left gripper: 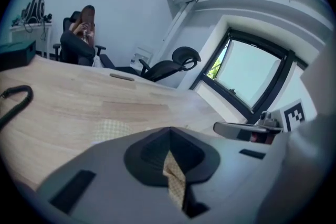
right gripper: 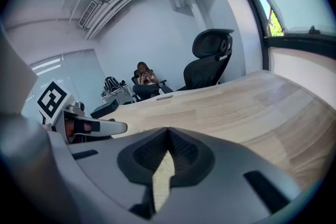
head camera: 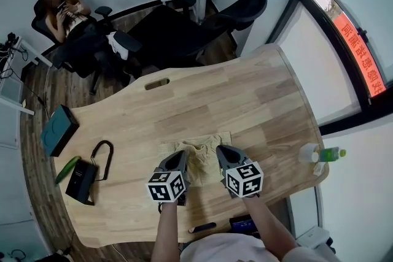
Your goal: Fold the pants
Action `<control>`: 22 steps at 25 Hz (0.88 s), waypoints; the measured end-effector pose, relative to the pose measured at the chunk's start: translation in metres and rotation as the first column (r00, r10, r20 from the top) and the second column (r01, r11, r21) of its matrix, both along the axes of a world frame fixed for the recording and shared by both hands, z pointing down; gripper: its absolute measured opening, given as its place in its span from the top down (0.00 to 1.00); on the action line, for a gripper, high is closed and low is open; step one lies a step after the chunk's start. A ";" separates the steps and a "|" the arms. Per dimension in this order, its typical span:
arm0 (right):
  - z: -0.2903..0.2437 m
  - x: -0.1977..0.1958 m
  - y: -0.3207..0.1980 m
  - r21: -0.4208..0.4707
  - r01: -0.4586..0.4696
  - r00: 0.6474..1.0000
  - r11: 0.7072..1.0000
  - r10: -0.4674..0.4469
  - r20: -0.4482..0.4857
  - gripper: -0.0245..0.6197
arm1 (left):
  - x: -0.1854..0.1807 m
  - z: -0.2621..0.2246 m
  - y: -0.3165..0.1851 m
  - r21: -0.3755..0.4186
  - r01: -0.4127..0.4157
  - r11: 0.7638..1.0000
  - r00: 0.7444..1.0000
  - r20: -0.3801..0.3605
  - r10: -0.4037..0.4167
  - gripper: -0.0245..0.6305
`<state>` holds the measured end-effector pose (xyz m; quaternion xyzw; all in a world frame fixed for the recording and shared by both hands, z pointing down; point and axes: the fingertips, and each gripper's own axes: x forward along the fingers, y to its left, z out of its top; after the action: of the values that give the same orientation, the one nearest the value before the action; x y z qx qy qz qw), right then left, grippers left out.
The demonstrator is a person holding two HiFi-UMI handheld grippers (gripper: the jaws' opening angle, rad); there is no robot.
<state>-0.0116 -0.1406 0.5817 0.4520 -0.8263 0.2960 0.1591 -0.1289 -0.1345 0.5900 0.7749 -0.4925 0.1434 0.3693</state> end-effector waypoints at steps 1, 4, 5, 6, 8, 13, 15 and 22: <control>-0.006 0.001 0.002 0.021 0.003 1.000 1.000 -0.003 -0.014 0.95 | -0.003 -0.006 0.002 0.023 0.008 1.000 1.000 0.013 -0.008 0.95; -0.020 0.005 0.010 0.072 0.009 1.000 0.997 -0.007 -0.030 0.95 | -0.009 -0.023 0.011 0.086 0.041 0.995 0.998 0.046 -0.045 0.95; -0.025 0.008 0.014 0.083 0.004 1.000 0.997 -0.001 -0.027 0.95 | -0.011 -0.028 0.016 0.105 0.052 0.993 0.996 0.060 -0.059 0.95; -0.029 0.011 0.017 0.093 -0.005 1.000 0.996 0.006 -0.020 0.95 | -0.013 -0.034 0.020 0.123 0.065 0.990 0.995 0.073 -0.074 0.95; -0.038 0.017 0.025 0.109 -0.020 1.000 0.994 0.020 -0.003 0.95 | -0.017 -0.045 0.032 0.150 0.098 0.984 0.990 0.086 -0.111 0.95; -0.057 0.033 0.050 0.148 -0.039 0.999 0.988 0.042 -0.023 0.95 | -0.023 -0.072 0.066 0.198 0.199 0.960 0.975 0.060 -0.214 0.95; -0.066 0.035 0.063 0.163 -0.038 0.999 0.986 0.041 -0.017 0.95 | -0.021 -0.083 0.079 0.226 0.192 0.955 0.974 0.077 -0.214 0.95; -0.096 0.037 0.093 0.239 -0.013 1.000 0.971 0.015 -0.007 0.95 | -0.014 -0.118 0.108 0.339 0.175 0.924 0.966 0.123 -0.228 0.95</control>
<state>0.0256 -0.0476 0.4854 0.4747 -0.8522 0.1935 0.1048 -0.1425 -0.0264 0.4725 0.7563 -0.6146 0.0831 0.2083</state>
